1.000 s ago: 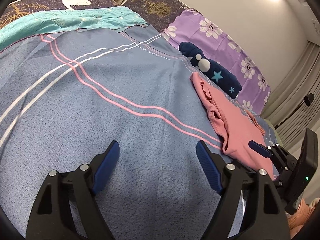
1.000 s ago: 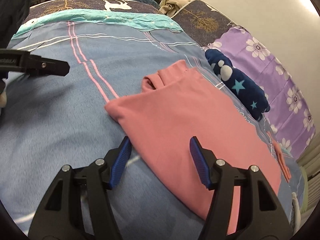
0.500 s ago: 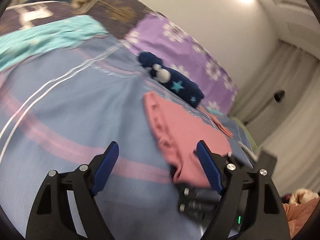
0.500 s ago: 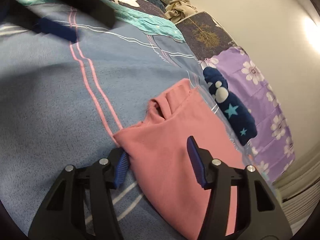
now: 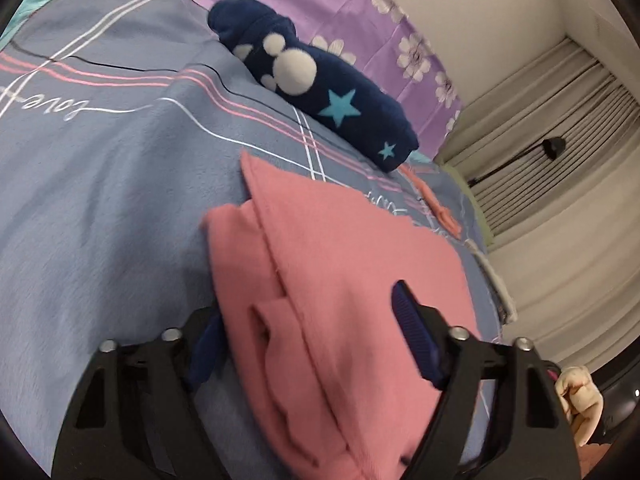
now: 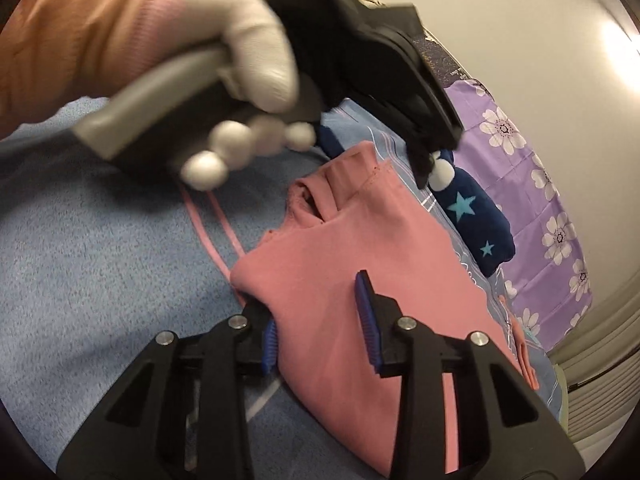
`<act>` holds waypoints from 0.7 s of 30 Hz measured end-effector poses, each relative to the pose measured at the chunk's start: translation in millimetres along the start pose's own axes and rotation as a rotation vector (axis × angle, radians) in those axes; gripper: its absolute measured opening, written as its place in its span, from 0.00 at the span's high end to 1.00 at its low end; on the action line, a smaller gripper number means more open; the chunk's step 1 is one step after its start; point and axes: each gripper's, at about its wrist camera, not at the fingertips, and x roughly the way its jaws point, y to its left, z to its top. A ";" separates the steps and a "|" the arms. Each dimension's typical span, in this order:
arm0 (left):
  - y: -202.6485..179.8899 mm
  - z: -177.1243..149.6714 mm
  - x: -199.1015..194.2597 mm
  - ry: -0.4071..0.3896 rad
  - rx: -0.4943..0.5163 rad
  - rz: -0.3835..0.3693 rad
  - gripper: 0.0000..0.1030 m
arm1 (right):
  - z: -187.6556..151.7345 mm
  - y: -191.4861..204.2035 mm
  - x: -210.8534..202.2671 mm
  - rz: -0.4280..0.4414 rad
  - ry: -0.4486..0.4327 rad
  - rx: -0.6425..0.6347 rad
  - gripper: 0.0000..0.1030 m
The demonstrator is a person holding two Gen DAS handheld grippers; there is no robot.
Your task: Fold small clothes
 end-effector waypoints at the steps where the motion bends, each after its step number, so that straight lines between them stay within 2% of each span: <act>1: -3.7 2.8 5.9 0.018 0.005 0.022 0.50 | 1.2 0.6 1.2 -0.002 -0.002 -0.003 0.66; 2: -7.3 4.7 9.6 0.031 0.008 0.038 0.59 | 2.6 0.7 3.2 -0.007 -0.006 -0.007 0.67; 3: -8.2 8.4 15.1 0.056 0.003 0.058 0.75 | 3.3 0.5 4.6 -0.012 -0.009 -0.009 0.68; 4: -7.8 11.0 18.0 0.071 -0.009 0.068 0.85 | 4.2 -0.3 5.7 -0.011 -0.012 -0.009 0.72; 5: -7.3 13.3 19.6 0.083 -0.025 0.075 0.86 | 4.1 -2.0 5.1 0.002 -0.015 -0.001 0.89; 6: -9.6 16.8 21.1 0.090 -0.030 0.091 0.87 | 3.4 -6.1 4.1 0.011 -0.019 0.017 0.93; 9: -28.7 23.7 17.5 0.084 0.017 0.125 0.88 | 1.7 -33.9 -10.4 0.035 -0.077 0.136 0.93; 12: -52.4 31.2 11.9 0.062 0.058 0.129 0.88 | -3.2 -61.4 -24.1 0.048 -0.114 0.249 0.93; 21: -132.9 39.6 27.0 0.053 0.169 0.159 0.88 | -43.5 -114.5 -49.6 0.062 -0.124 0.442 0.93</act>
